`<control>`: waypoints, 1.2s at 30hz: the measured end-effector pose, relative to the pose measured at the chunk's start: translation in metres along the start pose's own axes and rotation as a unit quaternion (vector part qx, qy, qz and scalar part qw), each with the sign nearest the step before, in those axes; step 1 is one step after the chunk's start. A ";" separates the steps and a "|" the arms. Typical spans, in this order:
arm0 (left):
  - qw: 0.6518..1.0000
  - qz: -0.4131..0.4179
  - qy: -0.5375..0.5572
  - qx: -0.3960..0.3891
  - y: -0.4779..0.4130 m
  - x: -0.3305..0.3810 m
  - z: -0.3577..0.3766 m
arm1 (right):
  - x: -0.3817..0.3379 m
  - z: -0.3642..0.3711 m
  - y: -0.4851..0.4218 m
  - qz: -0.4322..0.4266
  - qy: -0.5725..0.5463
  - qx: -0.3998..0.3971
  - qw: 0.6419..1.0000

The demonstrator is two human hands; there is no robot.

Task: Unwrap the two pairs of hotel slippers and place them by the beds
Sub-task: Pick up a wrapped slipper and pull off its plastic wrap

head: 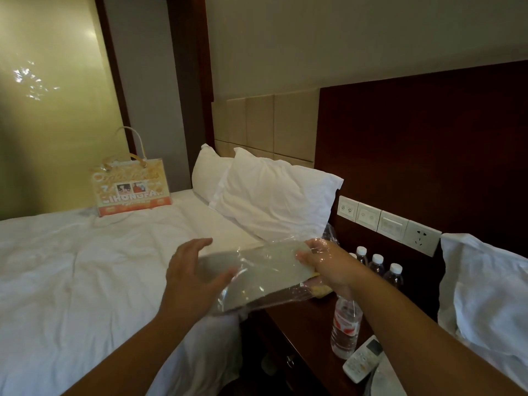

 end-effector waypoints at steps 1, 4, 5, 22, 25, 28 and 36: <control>0.998 0.038 0.043 0.019 0.002 0.006 -0.003 | 0.005 -0.002 0.000 0.006 -0.049 0.028 0.998; 0.988 0.132 0.046 -0.069 0.017 0.023 0.008 | 0.019 -0.001 0.000 0.021 -0.198 0.087 0.976; 0.984 0.124 0.027 -0.127 0.022 0.025 0.017 | 0.023 0.002 0.001 0.023 -0.259 0.095 0.961; 0.793 -0.300 0.509 -0.148 -0.037 0.022 0.048 | 0.021 0.072 0.045 0.014 -0.285 -0.043 0.957; 0.802 -0.296 0.499 -0.143 -0.041 0.025 0.047 | 0.022 0.074 0.046 0.014 -0.282 -0.031 0.959; 0.798 -0.303 0.500 -0.150 -0.046 0.026 0.046 | 0.021 0.073 0.048 0.009 -0.274 -0.033 0.961; 0.790 -0.285 0.531 -0.111 -0.065 0.033 0.033 | 0.025 0.065 0.053 0.008 -0.255 -0.062 0.965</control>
Point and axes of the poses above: each hand's wrist, its own y-axis away from the middle knuckle, its own z-axis out of the palm, x = y × z, the point moved 4 cm from there along -y, towards the middle knuckle, and after that the axes turned 8 degrees about -z, right-handed, at the moved point
